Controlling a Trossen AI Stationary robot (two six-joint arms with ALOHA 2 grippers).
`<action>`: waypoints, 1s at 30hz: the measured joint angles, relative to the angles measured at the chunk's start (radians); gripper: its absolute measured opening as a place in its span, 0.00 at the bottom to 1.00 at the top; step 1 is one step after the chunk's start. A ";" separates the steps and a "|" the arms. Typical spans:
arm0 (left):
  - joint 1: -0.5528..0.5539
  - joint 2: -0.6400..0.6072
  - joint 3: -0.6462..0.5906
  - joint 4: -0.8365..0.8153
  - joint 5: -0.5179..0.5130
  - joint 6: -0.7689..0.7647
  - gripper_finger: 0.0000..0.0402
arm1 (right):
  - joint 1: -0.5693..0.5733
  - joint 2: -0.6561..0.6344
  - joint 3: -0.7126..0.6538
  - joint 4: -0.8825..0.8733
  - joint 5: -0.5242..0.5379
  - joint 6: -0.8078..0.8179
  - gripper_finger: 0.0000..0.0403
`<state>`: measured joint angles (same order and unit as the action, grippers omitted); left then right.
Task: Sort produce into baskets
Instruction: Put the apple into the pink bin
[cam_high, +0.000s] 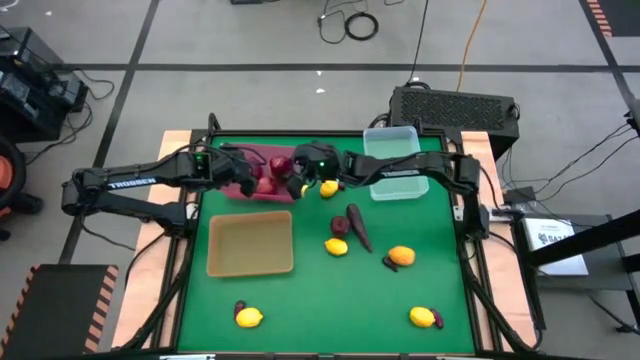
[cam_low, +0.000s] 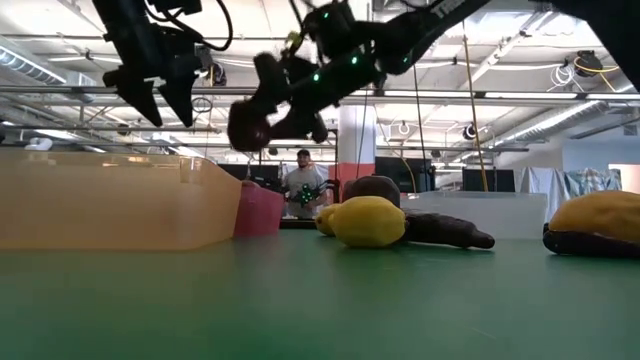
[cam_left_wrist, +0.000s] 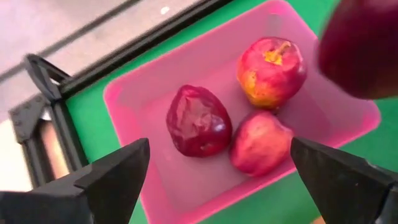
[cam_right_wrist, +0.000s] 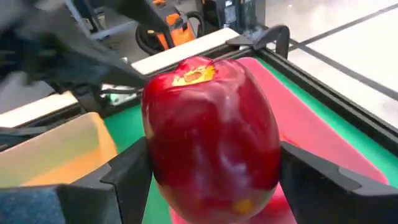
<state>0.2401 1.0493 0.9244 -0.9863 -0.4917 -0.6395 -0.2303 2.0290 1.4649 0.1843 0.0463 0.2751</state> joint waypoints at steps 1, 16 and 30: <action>0.000 -0.002 0.000 0.000 0.006 -0.010 0.98 | -0.002 0.007 0.000 -0.005 0.000 0.003 0.70; 0.000 -0.003 0.000 0.051 0.038 -0.143 0.98 | -0.010 0.054 0.000 -0.036 -0.001 -0.115 0.82; 0.000 -0.003 0.000 0.113 0.036 -0.137 0.98 | -0.024 0.046 0.085 -0.180 -0.083 -0.081 0.91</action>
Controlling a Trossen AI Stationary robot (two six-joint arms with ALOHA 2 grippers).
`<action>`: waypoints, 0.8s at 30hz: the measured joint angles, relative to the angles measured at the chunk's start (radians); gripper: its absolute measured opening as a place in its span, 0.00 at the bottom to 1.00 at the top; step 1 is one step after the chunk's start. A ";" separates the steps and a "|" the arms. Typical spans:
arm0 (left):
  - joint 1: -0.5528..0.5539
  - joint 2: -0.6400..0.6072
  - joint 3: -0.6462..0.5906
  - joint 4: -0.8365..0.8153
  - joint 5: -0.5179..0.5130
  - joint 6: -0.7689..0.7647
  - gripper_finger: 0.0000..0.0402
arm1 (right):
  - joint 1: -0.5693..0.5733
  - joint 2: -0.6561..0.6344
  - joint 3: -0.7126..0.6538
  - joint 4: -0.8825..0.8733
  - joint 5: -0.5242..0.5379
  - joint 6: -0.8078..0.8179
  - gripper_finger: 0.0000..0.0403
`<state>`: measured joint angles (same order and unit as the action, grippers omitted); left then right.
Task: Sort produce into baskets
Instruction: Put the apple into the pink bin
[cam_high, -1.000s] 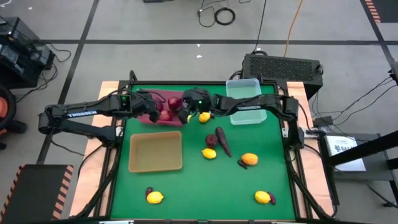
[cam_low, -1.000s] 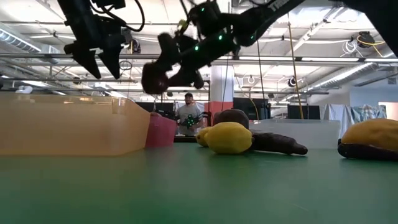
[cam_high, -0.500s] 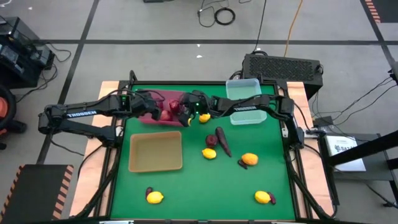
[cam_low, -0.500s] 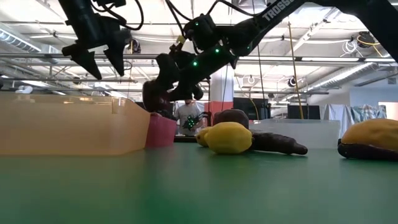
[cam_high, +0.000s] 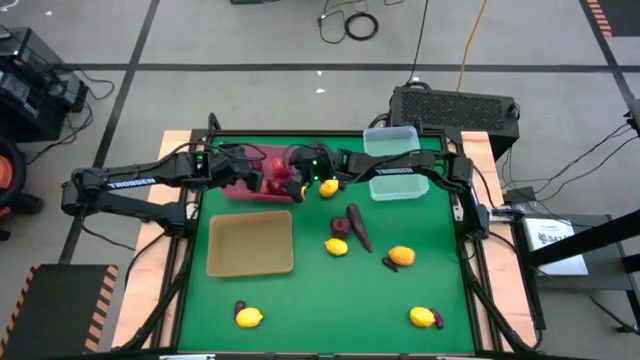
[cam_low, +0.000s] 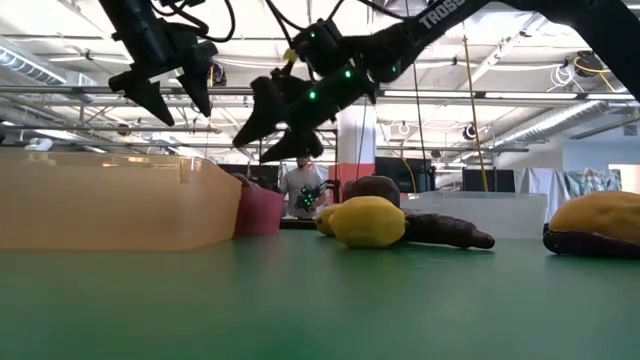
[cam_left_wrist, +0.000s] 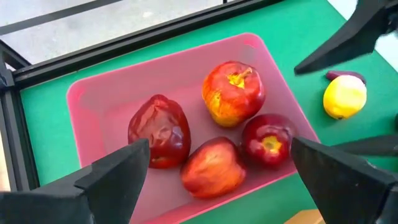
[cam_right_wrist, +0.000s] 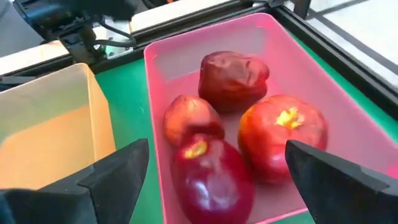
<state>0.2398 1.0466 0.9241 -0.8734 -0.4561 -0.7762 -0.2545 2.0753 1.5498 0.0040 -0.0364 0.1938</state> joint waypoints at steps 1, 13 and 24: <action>0.000 0.000 0.000 0.000 0.000 0.005 0.98 | -0.001 -0.011 0.021 -0.054 0.001 -0.007 0.91; -0.032 0.008 0.000 0.188 0.111 0.271 0.98 | 0.008 -0.120 0.396 -1.057 -0.011 -0.152 0.90; -0.063 0.264 0.002 0.597 0.482 0.552 0.98 | 0.158 -0.362 0.241 -1.556 0.033 0.222 0.90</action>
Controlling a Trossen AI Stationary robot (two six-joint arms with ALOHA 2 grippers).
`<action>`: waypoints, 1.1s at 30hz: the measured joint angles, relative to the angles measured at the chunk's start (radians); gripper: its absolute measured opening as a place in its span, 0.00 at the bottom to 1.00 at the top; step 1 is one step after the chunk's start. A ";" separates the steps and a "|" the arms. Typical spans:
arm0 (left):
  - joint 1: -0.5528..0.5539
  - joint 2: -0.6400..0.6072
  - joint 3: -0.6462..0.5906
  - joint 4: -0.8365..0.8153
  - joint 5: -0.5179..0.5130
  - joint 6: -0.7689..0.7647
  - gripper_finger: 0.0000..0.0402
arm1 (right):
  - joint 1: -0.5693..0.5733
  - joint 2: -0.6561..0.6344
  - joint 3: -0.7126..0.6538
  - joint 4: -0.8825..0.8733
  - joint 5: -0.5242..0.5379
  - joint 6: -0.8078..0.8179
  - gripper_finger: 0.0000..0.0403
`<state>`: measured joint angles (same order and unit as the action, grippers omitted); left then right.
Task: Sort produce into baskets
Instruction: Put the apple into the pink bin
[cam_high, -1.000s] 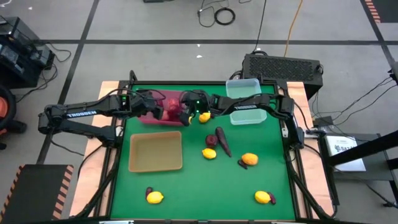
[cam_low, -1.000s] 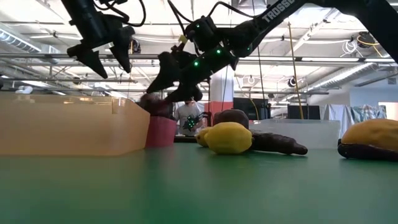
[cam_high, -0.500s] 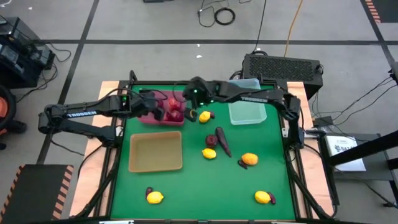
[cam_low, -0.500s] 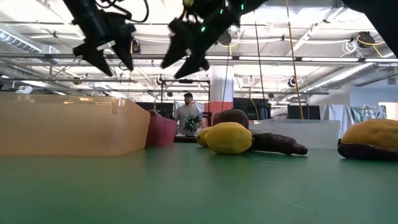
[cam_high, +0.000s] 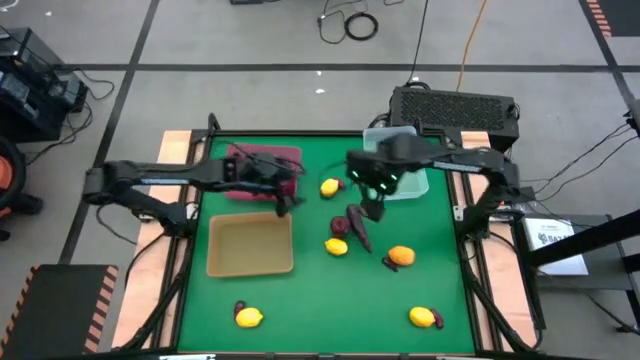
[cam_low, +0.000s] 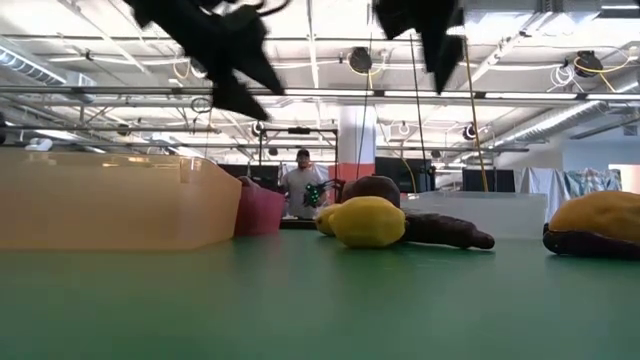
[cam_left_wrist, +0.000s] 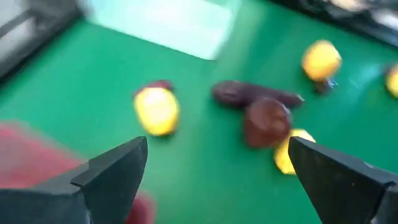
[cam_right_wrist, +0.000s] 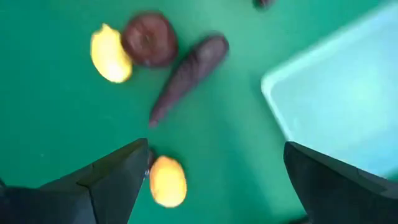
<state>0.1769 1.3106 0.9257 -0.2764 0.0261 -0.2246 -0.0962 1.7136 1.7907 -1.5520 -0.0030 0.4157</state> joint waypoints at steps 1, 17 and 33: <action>-0.014 0.034 -0.001 0.019 0.022 0.029 0.98 | 0.029 -0.034 -0.036 0.006 0.019 0.057 0.90; -0.213 0.501 0.197 0.371 -0.041 0.204 0.98 | 0.445 -0.502 -0.626 0.189 0.110 0.607 0.90; -0.222 0.682 0.283 0.314 -0.186 0.089 0.98 | 0.592 -0.632 -0.786 0.318 0.144 0.659 0.90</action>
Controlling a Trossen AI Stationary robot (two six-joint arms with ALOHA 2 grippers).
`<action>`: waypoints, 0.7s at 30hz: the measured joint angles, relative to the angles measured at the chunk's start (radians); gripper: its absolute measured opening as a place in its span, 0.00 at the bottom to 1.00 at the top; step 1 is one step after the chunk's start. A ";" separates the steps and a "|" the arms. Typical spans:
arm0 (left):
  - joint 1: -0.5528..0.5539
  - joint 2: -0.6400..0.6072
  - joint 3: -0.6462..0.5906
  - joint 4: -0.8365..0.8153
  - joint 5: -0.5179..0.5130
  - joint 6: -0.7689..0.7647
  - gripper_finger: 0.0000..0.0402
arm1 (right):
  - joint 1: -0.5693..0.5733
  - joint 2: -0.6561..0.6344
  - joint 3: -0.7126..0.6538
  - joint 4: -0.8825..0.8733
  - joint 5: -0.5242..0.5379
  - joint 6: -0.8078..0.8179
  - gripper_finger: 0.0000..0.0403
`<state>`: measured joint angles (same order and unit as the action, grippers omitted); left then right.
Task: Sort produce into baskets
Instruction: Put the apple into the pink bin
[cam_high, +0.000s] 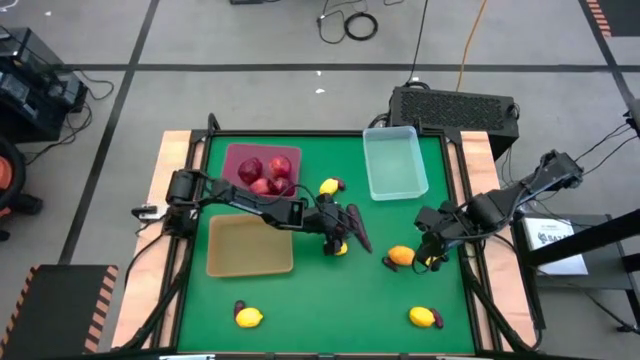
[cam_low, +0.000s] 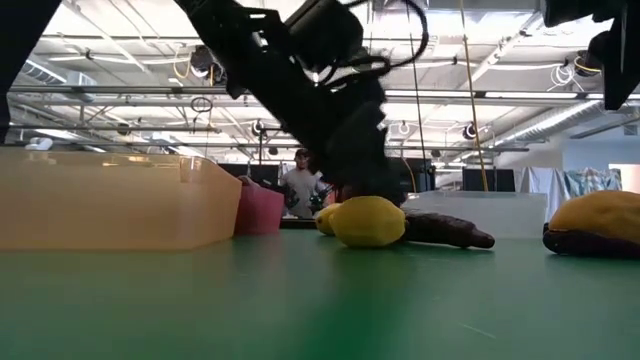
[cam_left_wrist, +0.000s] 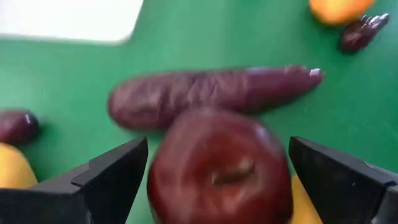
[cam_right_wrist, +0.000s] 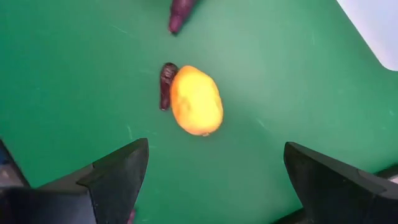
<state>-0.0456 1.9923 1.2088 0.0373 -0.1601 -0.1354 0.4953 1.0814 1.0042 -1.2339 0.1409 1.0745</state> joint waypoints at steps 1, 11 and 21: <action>0.000 0.000 0.000 -0.010 -0.001 -0.011 0.98 | 0.000 0.000 0.000 0.010 0.006 0.000 0.90; 0.000 -0.003 0.001 -0.073 0.004 -0.014 0.98 | 0.000 0.001 0.000 0.123 0.099 0.043 0.90; 0.000 -0.003 0.000 -0.045 0.003 -0.015 0.90 | 0.000 0.001 0.000 0.174 0.120 0.067 0.90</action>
<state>-0.0452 1.9896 1.2091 -0.0081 -0.1576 -0.1501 0.4950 1.0824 1.0042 -1.0599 0.2609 1.1412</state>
